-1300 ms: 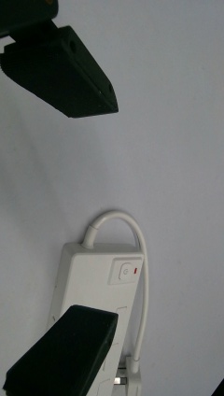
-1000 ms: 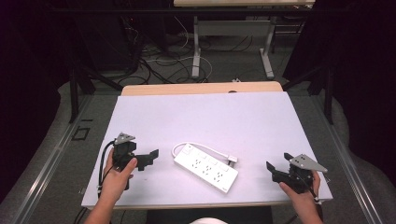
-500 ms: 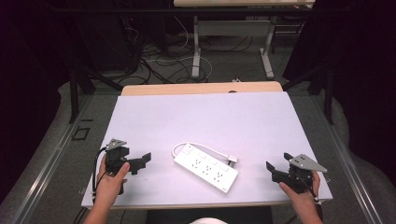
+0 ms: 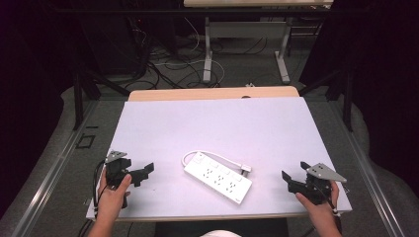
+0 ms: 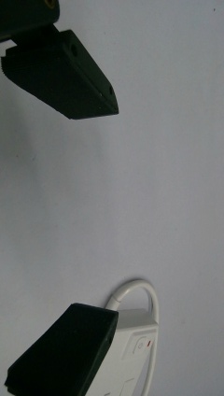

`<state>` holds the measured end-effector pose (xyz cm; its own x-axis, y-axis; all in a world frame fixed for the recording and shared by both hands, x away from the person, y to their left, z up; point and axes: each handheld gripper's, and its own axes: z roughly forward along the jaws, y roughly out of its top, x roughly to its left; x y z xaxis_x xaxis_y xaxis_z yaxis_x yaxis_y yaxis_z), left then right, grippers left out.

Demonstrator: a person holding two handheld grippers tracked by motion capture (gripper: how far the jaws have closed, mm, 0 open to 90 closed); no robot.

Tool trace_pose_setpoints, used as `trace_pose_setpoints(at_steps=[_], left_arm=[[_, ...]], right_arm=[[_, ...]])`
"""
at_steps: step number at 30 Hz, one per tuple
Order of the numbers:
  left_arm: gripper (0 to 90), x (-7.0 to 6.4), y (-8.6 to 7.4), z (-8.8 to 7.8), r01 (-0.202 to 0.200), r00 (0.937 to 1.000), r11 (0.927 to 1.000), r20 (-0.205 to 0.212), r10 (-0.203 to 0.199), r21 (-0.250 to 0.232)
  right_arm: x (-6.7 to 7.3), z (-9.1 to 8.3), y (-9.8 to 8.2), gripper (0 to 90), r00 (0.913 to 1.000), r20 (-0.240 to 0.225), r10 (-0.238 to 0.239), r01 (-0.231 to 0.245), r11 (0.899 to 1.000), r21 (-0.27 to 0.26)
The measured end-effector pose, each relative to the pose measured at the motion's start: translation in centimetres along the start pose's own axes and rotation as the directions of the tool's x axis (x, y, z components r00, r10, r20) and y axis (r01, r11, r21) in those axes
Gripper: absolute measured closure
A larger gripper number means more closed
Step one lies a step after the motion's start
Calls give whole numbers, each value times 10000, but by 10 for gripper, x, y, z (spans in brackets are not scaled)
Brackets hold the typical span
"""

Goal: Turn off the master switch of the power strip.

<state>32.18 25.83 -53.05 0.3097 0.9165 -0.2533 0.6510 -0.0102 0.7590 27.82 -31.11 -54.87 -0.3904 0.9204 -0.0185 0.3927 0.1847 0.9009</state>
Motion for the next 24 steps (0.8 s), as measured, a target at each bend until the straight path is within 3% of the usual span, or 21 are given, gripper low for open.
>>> trace_pose_setpoints(at_steps=[4,24], left_arm=[[38,3,-2,1,-78,9998,10000,-202,77,-22],[45,11,-9,7,7,9991,9998,-429,1,189]], right_arm=[[0,1,0,207,10000,-5,-54,54,10000,-6],[-1,0,0,207,10000,48,80,-80,10000,5]])
